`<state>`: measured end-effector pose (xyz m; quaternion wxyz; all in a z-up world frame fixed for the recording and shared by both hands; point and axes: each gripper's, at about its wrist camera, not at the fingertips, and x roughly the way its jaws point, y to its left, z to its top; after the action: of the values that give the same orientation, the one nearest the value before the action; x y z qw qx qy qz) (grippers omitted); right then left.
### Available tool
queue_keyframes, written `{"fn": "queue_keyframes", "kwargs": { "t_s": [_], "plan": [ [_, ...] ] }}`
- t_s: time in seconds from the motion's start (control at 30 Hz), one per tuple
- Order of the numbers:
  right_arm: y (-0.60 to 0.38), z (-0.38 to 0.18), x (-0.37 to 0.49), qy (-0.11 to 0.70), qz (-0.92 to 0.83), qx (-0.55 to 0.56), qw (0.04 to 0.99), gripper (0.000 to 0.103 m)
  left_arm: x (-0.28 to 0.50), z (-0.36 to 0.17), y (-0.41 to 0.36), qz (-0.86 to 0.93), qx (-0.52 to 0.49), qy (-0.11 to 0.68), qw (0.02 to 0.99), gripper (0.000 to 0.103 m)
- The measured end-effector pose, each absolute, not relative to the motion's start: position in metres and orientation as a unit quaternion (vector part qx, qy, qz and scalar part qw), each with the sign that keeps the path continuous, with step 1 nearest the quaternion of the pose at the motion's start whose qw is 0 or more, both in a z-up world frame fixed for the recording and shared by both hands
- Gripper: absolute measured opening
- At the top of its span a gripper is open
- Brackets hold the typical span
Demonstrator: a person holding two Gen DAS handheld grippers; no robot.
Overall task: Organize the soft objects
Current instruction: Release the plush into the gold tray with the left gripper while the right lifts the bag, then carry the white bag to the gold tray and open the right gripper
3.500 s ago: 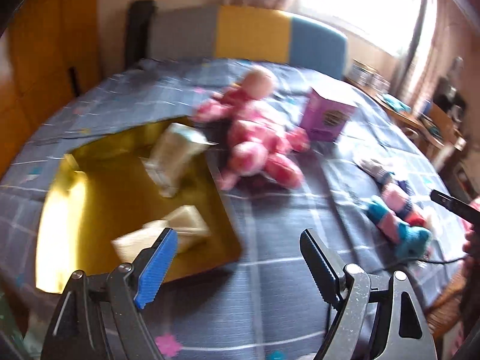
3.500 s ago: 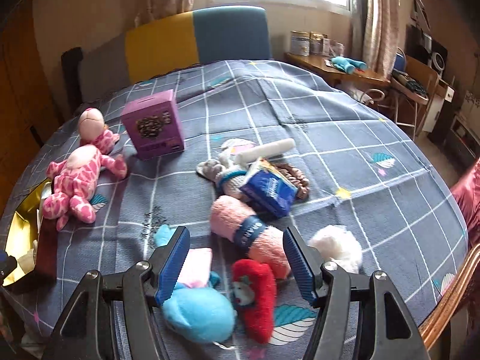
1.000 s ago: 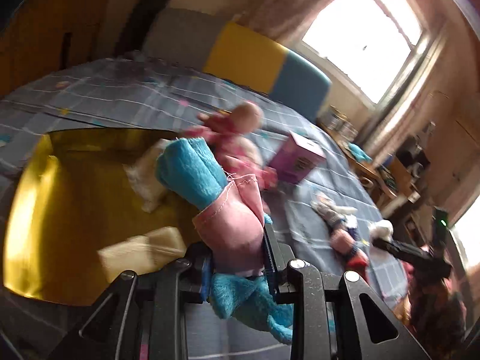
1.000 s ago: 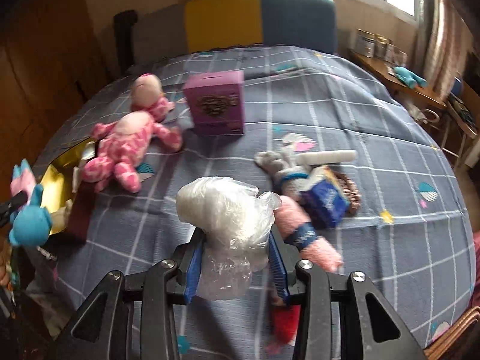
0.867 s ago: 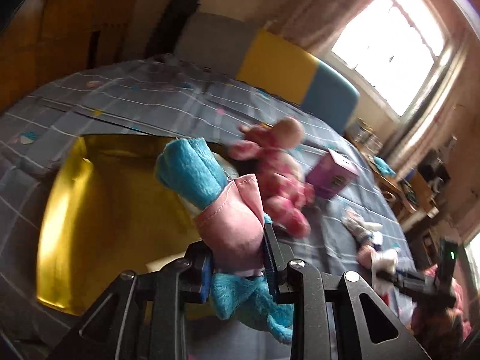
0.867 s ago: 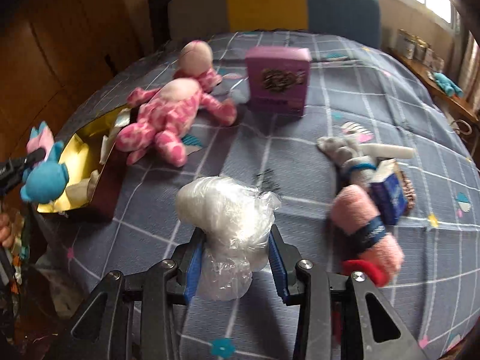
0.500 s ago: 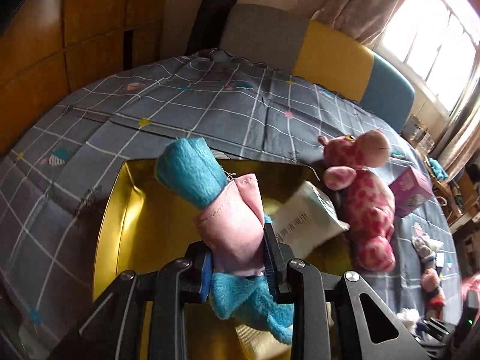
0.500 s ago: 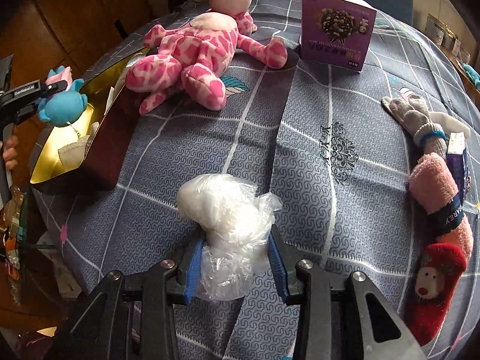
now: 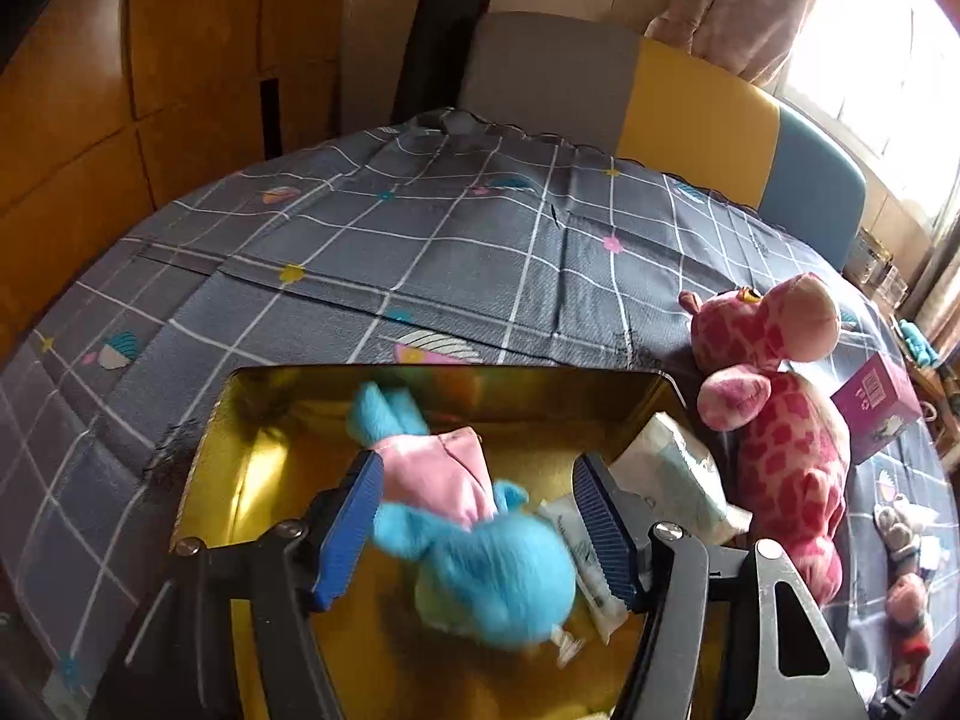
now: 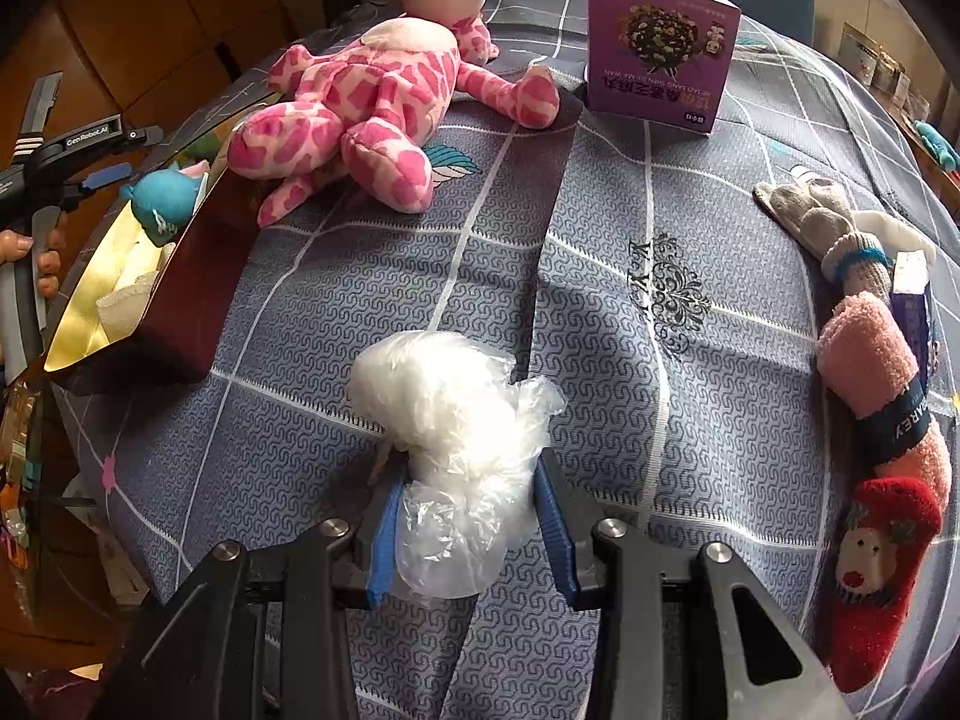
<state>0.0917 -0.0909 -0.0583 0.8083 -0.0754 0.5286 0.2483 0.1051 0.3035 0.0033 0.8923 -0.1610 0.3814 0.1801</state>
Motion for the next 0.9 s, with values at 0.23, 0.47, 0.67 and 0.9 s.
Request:
{"fn": "queue_keyframes", "kwargs": {
  "t_s": [0.23, 0.47, 0.67, 0.9],
  "plan": [
    [-0.091, -0.059, 0.089, 0.524, 0.241, -0.077, 0.813, 0.040, 0.055, 0.013, 0.282, 0.199, -0.171, 0.380, 0.887, 0.074],
    [-0.088, -0.061, 0.086, 0.514, 0.230, -0.086, 0.822, 0.040, 0.002, 0.023, 0.237, 0.195, -0.160, 0.363, 0.897, 0.078],
    [-0.087, -0.061, 0.085, 0.509, 0.227, -0.093, 0.825, 0.040, -0.030, 0.032, 0.209, 0.204, -0.142, 0.347, 0.904, 0.084],
    [-0.085, -0.060, 0.082, 0.505, 0.220, -0.103, 0.829, 0.040, -0.049, 0.035, 0.198, 0.215, -0.137, 0.344, 0.903, 0.084]
  ]
}}
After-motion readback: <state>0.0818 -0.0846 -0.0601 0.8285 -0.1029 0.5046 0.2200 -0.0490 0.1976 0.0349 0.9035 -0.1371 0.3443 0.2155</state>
